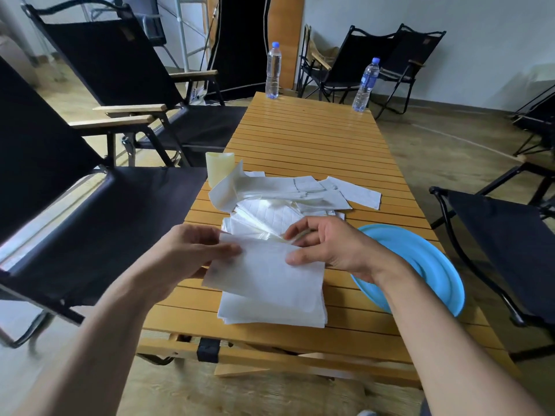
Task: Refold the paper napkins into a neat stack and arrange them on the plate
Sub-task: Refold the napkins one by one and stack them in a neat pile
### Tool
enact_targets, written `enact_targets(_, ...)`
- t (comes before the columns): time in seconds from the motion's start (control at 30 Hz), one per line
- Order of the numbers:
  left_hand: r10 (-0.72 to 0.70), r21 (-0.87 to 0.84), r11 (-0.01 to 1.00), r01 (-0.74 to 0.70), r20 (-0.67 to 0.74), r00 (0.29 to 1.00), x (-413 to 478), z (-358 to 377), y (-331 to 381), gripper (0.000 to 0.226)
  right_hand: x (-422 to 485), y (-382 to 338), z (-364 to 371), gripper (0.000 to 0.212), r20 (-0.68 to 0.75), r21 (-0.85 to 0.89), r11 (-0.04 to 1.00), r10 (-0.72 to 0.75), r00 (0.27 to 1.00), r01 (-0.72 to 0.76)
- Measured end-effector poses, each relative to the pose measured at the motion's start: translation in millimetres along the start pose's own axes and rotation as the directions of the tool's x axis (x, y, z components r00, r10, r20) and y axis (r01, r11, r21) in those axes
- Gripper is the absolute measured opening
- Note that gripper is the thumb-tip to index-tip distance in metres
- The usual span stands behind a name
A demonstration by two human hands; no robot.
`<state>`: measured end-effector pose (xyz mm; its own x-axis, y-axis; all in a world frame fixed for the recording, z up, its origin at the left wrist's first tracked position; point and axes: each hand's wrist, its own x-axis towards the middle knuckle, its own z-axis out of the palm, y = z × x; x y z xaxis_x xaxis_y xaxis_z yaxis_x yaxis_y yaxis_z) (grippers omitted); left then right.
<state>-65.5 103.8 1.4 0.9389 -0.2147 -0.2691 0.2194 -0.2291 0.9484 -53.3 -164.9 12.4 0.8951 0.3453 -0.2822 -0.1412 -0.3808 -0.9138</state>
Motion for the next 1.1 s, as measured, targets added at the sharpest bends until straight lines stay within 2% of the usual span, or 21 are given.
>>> enact_targets(0.03, -0.033, 0.037, 0.999, 0.035, -0.042, 0.999, 2, -2, -3, 0.004, -1, 3, -4, 0.037, -0.005, -0.004, 0.999, 0.052, 0.999, -0.052)
enact_targets(0.17, -0.249, 0.179, 0.95, 0.254, -0.053, 0.967, 6, -1, -14, 0.01, -4, 15, -12, 0.039, 0.004, -0.055, 0.969, 0.242, 0.97, -0.241)
enact_targets(0.33, -0.28, 0.277, 0.903, 0.328, -0.198, 0.939, 19, 9, -27, 0.013, 3, 25, -7, 0.038, -0.063, -0.178, 0.914, 0.359, 0.931, -0.364)
enact_targets(0.5, -0.293, 0.372, 0.857, 0.357, -0.216, 0.931, 19, 17, -27, 0.021, 10, 31, -3, 0.038, -0.17, -0.344, 0.852, 0.357, 0.919, -0.394)
enact_targets(0.63, -0.313, 0.334, 0.867, 0.369, -0.21, 0.926, 22, 18, -24, 0.035, 11, 29, -3, 0.043, -0.22, -0.421, 0.81, 0.345, 0.912, -0.408)
enact_targets(0.73, -0.308, 0.322, 0.885, 0.337, -0.14, 0.941, 23, 21, -22, 0.038, 11, 27, -3, 0.047, -0.216, -0.391, 0.817, 0.367, 0.905, -0.424)
enact_targets(0.87, -0.357, 0.393, 0.845, 0.363, -0.093, 0.93, 24, 19, -23, 0.019, 9, 24, -2, 0.041, -0.131, -0.316, 0.836, 0.43, 0.893, -0.449)
enact_targets(1.0, -0.382, 0.416, 0.826, 0.38, -0.083, 0.92, 23, 13, -22, 0.013, 6, 24, -2, 0.041, -0.078, -0.297, 0.826, 0.479, 0.875, -0.479)
enact_targets(1.07, -0.369, 0.415, 0.831, 0.369, -0.084, 0.925, 23, 12, -22, 0.012, 7, 24, -5, 0.037, -0.138, -0.283, 0.849, 0.425, 0.895, -0.447)
enact_targets(1.1, -0.357, 0.41, 0.838, 0.36, -0.086, 0.93, 23, 11, -22, 0.012, 10, 24, -6, 0.033, -0.216, -0.266, 0.875, 0.354, 0.91, -0.404)
